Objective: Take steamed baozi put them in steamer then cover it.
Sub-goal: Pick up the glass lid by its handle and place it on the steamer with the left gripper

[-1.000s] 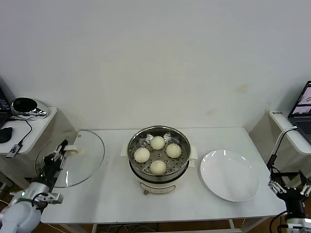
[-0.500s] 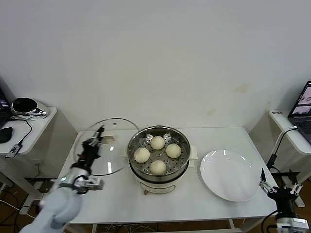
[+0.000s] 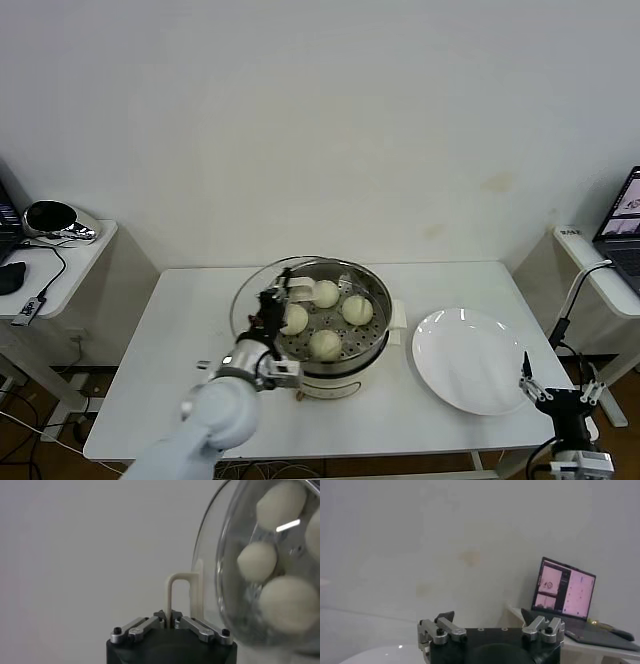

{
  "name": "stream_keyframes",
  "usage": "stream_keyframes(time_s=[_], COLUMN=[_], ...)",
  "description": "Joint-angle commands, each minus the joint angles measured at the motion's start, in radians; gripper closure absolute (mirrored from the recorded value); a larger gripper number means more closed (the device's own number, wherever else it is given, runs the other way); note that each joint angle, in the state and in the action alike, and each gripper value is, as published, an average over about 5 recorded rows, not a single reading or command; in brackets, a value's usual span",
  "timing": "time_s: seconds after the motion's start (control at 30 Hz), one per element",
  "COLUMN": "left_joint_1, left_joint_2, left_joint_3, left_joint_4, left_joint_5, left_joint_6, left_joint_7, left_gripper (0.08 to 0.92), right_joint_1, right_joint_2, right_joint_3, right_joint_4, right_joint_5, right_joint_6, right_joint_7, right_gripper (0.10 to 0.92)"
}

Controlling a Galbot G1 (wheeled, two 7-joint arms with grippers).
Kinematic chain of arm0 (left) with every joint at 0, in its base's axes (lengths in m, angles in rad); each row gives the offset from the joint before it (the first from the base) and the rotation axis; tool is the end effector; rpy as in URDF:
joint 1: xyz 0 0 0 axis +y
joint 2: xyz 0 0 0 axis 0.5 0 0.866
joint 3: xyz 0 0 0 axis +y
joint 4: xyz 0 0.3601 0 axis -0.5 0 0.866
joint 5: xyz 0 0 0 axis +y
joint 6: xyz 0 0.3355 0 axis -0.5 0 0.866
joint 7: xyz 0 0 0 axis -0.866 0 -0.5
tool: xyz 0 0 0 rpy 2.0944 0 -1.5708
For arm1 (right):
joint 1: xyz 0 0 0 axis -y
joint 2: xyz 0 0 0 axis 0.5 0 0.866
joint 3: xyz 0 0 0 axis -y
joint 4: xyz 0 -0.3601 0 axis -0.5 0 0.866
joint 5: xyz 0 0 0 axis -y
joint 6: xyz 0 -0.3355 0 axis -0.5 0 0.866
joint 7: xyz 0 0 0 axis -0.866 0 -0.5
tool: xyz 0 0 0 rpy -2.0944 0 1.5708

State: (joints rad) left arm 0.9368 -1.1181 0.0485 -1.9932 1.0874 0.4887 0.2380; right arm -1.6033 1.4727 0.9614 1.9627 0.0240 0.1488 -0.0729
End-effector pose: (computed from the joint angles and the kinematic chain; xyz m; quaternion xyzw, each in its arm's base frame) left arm 0.2858 -0.0516 -0.2426 0.0997 0.7474 0.6540 0.0606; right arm 0.1234 -0.1535 -0.3334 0.1261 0.9817 -0.1424 0.0001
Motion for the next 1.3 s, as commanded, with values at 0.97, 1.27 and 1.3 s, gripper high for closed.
stream_keyframes(time_s=[0.97,1.27,1.3], left_joint_1=[-0.103,-0.097,-0.095], left_joint_2=[-0.172,-0.167,-0.168], left_joint_3=[0.100,0.077,0.078], left_joint_4=[0.247,0.235,0.235], left_joint_5=[0.215,0.199,0.195], left_joint_6=[-0.053,-0.053,-0.052], left_joint_7=[0.008,0.003,0.001], left_gripper=[0.862,0.862,0.862], right_joint_1=[-0.003,-0.005,-0.005], right_joint_2=[0.000,0.001,0.002], right_joint_3=[-0.031,-0.036,-0.037], right_joint_4=[-0.025,-0.031,-0.031], right_joint_5=[-0.019,-0.024,-0.025], right_joint_6=[0.020,0.023,0.023], right_joint_7=[0.001,0.001,0.001], right_gripper=[0.203,0.203,0.203])
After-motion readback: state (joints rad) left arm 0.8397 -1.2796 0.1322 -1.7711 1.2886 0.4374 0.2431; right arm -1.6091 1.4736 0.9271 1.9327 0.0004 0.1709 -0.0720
